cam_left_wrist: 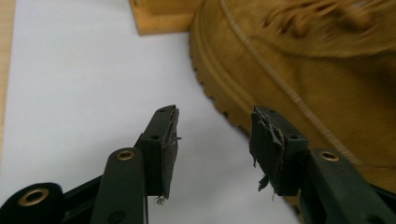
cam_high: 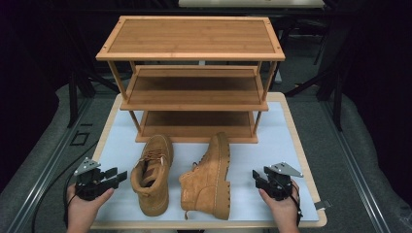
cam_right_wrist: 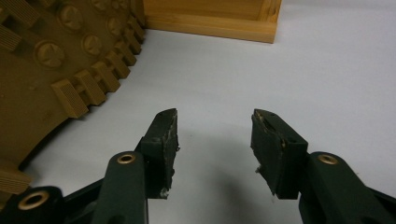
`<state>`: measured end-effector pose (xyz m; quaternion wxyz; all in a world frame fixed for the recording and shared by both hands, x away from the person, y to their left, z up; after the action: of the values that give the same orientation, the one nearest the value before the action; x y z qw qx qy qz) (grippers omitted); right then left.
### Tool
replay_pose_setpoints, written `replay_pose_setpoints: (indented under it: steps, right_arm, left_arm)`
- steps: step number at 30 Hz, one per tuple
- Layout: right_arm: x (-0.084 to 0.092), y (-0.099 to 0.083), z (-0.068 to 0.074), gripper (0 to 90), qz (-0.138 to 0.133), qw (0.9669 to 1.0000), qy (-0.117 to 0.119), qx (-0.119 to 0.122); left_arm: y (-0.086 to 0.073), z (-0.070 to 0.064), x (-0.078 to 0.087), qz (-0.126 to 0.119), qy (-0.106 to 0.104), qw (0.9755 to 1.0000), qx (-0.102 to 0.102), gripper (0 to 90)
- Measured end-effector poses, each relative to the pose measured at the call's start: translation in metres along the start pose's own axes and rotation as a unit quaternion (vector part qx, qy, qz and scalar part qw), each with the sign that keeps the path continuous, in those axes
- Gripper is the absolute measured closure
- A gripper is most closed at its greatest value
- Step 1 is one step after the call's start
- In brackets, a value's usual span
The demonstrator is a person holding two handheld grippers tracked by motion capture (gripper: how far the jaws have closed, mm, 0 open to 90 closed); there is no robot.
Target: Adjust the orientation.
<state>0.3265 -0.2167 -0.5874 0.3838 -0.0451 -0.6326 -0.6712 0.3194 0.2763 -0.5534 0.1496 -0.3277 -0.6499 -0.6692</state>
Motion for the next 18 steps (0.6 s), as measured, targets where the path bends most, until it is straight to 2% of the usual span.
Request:
replay_pose_setpoints:
  steps: [1,2,3,4,5,6,8,12,15,18]
  right_arm:
    - [0.000,0.000,0.000,50.5,0.000,1.0000,0.000,0.000]
    - [-0.002,0.000,0.001,50.4,-0.004,0.9999,0.015,-0.002]
    - [-0.002,-0.002,0.000,50.3,0.005,0.9999,0.010,-0.005]
    - [-0.002,-0.002,-0.001,50.2,0.004,0.9998,0.016,-0.009]
    - [-0.002,-0.002,-0.001,50.2,0.004,0.9998,0.016,-0.009]
    - [-0.001,-0.002,-0.002,50.1,0.001,0.9999,0.002,-0.011]
    - [0.000,-0.001,-0.001,50.0,-0.003,0.9996,0.023,-0.019]
    - [0.001,-0.001,-0.001,49.8,-0.007,0.9995,0.021,-0.025]
    - [0.002,-0.001,-0.001,49.6,-0.010,0.9994,0.019,-0.027]
    - [0.001,0.000,-0.002,49.3,-0.019,0.9991,0.023,-0.029]
  left_arm:
    - [0.003,-0.002,0.003,-0.003,0.000,1.0000,-0.001,51.0]
    - [0.008,-0.005,0.008,-0.006,-0.003,1.0000,-0.003,50.9]
    - [0.011,-0.008,0.013,-0.009,-0.004,0.9999,-0.003,50.9]
    - [0.016,-0.011,0.018,-0.016,-0.006,0.9999,-0.003,50.8]
    - [0.019,-0.013,0.022,-0.019,-0.009,0.9998,-0.005,50.8]
    - [0.025,-0.017,0.028,-0.025,-0.010,0.9996,-0.006,50.7]
    - [0.034,-0.024,0.039,-0.035,-0.013,0.9992,-0.011,49.5]
    - [0.053,-0.036,0.059,-0.042,-0.043,0.9982,-0.009,48.0]
    - [0.058,-0.044,0.068,-0.049,-0.059,0.9970,-0.001,47.7]
    - [0.056,-0.052,0.067,-0.050,-0.061,0.9969,0.003,43.3]
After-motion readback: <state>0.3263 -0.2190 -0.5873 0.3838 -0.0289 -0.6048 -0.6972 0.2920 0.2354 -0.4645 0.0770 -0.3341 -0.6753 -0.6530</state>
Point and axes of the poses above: each handheld gripper's, and its own axes: x roughly backward along the jaws, y roughly out of its top, z roughly to its left, the point moved 6 cm from there along -x, roughly forward along the jaws, and after that the axes turned 12 degrees about y, right-handed, at the moved point
